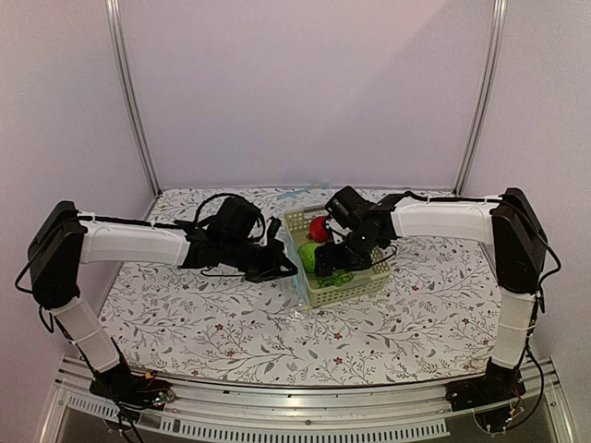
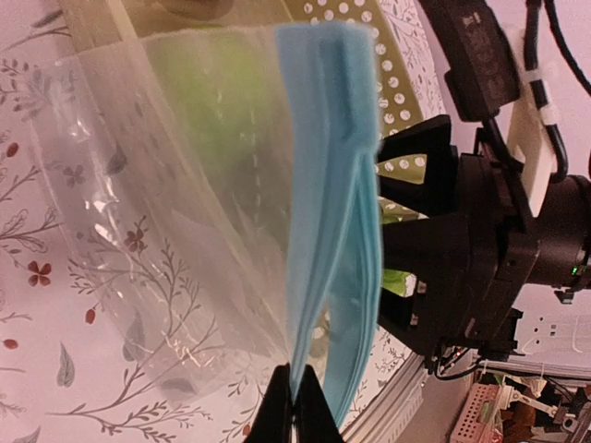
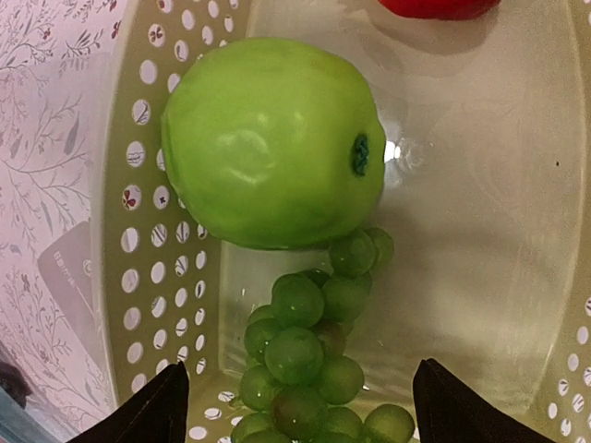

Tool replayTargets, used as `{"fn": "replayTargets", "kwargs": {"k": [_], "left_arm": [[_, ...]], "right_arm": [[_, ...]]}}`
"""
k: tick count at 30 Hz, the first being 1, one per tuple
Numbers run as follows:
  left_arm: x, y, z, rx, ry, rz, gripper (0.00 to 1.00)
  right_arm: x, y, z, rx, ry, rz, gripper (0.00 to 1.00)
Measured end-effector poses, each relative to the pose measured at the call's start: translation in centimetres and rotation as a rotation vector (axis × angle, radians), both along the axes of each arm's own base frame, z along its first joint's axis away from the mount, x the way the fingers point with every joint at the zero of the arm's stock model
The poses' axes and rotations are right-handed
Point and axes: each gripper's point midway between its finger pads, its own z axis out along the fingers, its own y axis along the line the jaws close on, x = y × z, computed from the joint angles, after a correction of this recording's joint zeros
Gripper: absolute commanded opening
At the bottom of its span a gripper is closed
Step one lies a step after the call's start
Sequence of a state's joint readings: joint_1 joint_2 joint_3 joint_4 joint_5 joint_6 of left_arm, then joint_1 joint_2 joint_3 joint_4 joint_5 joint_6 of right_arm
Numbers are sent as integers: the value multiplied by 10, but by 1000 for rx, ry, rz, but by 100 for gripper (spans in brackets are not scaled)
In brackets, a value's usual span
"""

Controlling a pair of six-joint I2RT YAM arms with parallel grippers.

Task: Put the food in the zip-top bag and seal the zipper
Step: Pick up the fake fruit from the bin.

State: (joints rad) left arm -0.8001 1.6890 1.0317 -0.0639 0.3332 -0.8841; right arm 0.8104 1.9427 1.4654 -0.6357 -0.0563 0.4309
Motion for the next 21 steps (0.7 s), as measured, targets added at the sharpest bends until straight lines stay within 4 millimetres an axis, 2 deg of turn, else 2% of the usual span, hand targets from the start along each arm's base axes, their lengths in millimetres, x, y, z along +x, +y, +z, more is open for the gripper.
{"fn": "replayTargets", "kwargs": {"k": [5, 9, 10, 13, 17, 19, 21], "left_arm": [[0, 0, 0, 0, 0, 0, 0], [0, 0, 0, 0, 0, 0, 0], [0, 0, 0, 1, 0, 1, 0], [0, 0, 0, 0, 0, 1, 0], [0, 0, 0, 0, 0, 1, 0], [1, 0, 0, 0, 0, 2, 0], [1, 1, 0, 0, 1, 6, 0]], "right_arm": [[-1, 6, -20, -19, 49, 23, 64], [-5, 4, -30, -30, 85, 19, 31], [-5, 4, -30, -30, 85, 29, 26], [-4, 2, -30, -22, 100, 13, 19], [3, -6, -28, -23, 97, -21, 15], [7, -14, -21, -27, 79, -44, 14], [8, -21, -4, -14, 48, -61, 13]]}}
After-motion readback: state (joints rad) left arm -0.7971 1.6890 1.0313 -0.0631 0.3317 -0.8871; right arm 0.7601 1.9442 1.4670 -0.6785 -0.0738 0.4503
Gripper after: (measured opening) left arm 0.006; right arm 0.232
